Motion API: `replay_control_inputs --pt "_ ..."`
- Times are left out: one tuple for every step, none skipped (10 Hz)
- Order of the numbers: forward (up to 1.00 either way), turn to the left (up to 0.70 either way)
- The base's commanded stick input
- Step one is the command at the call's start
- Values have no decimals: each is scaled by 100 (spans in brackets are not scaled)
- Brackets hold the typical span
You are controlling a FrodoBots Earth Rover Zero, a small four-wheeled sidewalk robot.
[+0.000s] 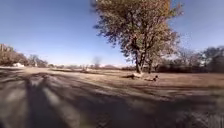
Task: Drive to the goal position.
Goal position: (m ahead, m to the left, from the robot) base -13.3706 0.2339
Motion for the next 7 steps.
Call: replay_control_inputs --pt "0 50" --pt "0 50" --pt "0 50" --pt "0 50" --pt "0 50" --pt "0 50" --pt "0 50"
